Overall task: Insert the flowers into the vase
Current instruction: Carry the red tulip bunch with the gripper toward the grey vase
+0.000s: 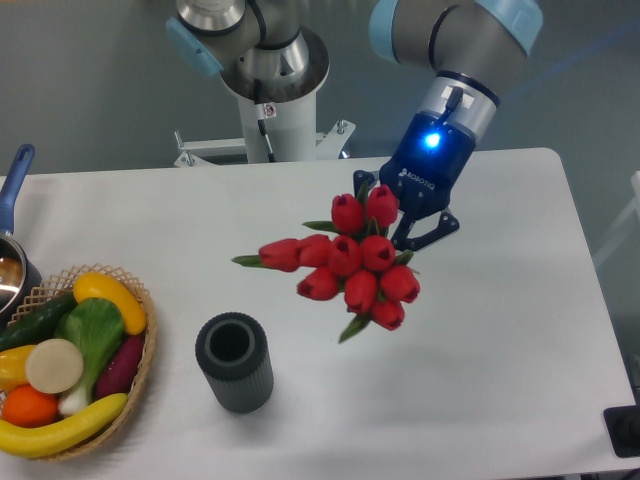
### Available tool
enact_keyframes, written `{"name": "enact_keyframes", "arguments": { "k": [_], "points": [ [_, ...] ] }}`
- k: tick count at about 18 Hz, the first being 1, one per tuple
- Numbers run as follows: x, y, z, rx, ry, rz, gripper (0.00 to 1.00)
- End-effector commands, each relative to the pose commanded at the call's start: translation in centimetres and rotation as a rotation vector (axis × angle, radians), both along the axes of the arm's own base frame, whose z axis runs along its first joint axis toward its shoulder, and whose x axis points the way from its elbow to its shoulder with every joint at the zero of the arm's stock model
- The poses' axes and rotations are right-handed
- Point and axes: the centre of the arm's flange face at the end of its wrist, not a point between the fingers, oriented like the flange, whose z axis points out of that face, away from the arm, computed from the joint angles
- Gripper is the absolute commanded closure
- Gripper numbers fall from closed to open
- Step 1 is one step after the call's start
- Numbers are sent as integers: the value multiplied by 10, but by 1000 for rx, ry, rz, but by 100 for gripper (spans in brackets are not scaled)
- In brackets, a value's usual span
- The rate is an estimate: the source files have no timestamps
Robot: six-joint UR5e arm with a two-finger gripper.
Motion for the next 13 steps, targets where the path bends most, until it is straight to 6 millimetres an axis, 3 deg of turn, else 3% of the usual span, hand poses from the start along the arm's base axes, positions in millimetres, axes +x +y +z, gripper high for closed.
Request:
{"name": "enact_keyframes", "arguments": {
  "k": [5, 10, 13],
  "points": [
    [13, 21, -1, 118, -59, -92, 77],
    [38, 54, -9, 138, -79, -177, 77],
    [44, 61, 3, 163, -69, -201, 76]
  ]
}}
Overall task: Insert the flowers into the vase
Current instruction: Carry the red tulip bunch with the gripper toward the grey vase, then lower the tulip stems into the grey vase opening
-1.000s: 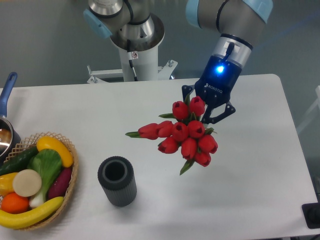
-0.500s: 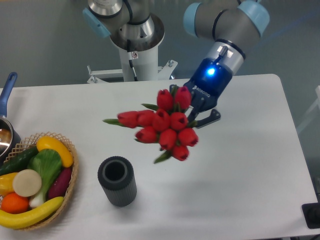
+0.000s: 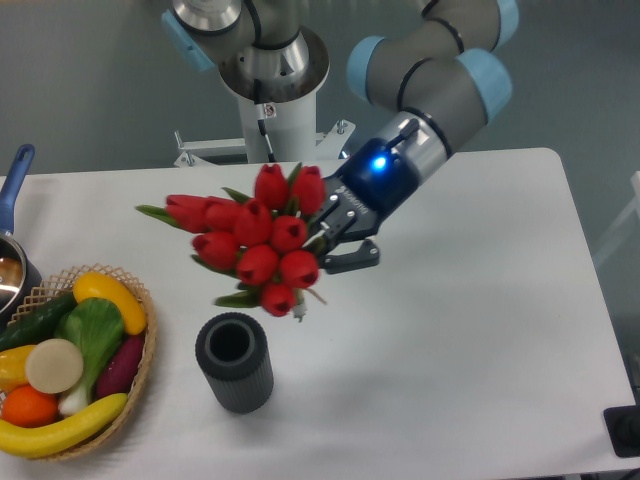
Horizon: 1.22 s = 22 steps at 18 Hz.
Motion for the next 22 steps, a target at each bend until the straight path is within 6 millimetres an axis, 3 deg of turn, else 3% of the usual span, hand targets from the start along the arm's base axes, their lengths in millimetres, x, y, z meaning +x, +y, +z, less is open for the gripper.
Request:
{"name": "enact_keyframes", "arguments": {
  "k": [10, 13, 22],
  "points": [
    [19, 45, -7, 4, 1, -85, 76],
    [23, 48, -11, 0, -5, -92, 75],
    [27, 52, -47, -37, -62, -102, 75]
  ]
}}
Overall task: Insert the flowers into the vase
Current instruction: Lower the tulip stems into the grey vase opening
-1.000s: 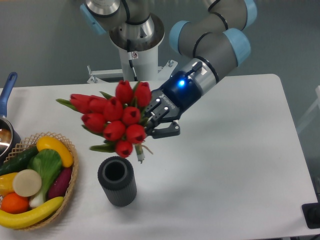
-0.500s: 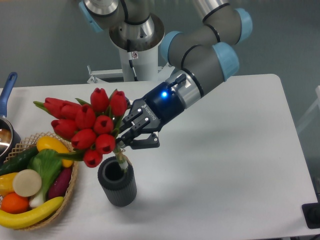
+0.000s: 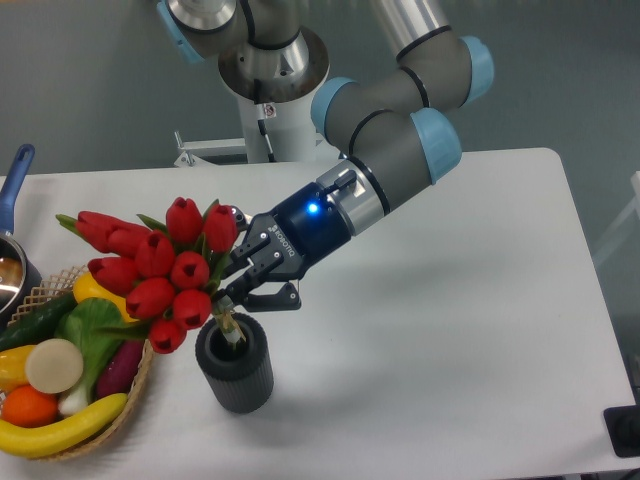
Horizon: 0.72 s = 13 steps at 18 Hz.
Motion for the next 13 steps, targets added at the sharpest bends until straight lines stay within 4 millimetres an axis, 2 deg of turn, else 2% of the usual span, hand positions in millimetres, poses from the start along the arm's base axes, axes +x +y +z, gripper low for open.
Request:
{"name": "enact_keyframes", "arguments": {
  "k": [8, 13],
  "points": [
    [-9, 7, -48, -31, -37, -7, 74],
    [-2, 10, -72, -40, -46, -23, 74]
  ]
}}
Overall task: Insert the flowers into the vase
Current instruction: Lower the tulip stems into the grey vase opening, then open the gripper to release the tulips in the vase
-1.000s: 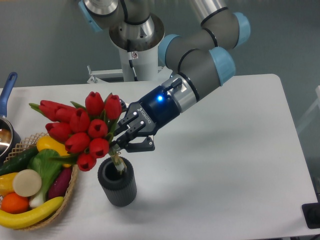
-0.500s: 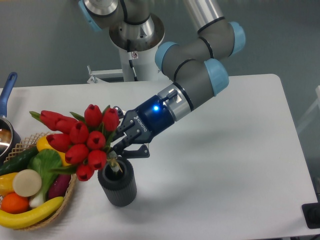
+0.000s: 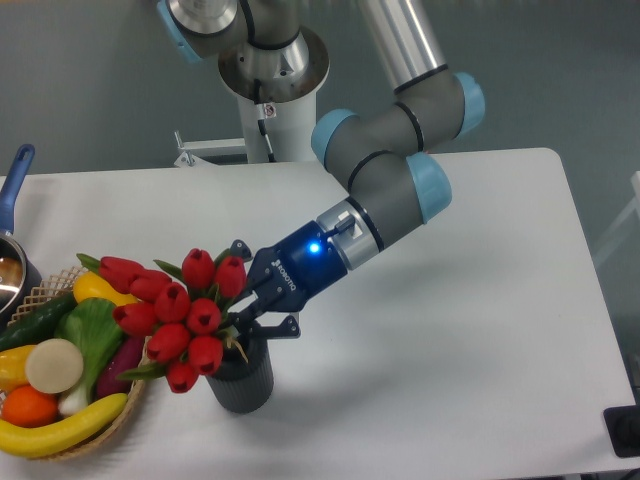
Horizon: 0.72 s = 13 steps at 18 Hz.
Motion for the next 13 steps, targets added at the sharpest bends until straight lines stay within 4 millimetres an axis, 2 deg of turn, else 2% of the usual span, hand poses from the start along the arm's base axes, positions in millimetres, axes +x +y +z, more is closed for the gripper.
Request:
{"name": "enact_keyframes", "arguments": {
  "k": [4, 13],
  "points": [
    [3, -5, -20, -6, -7, -3, 74],
    [6, -10, -45, -32, -33, 0, 72]
  ]
}}
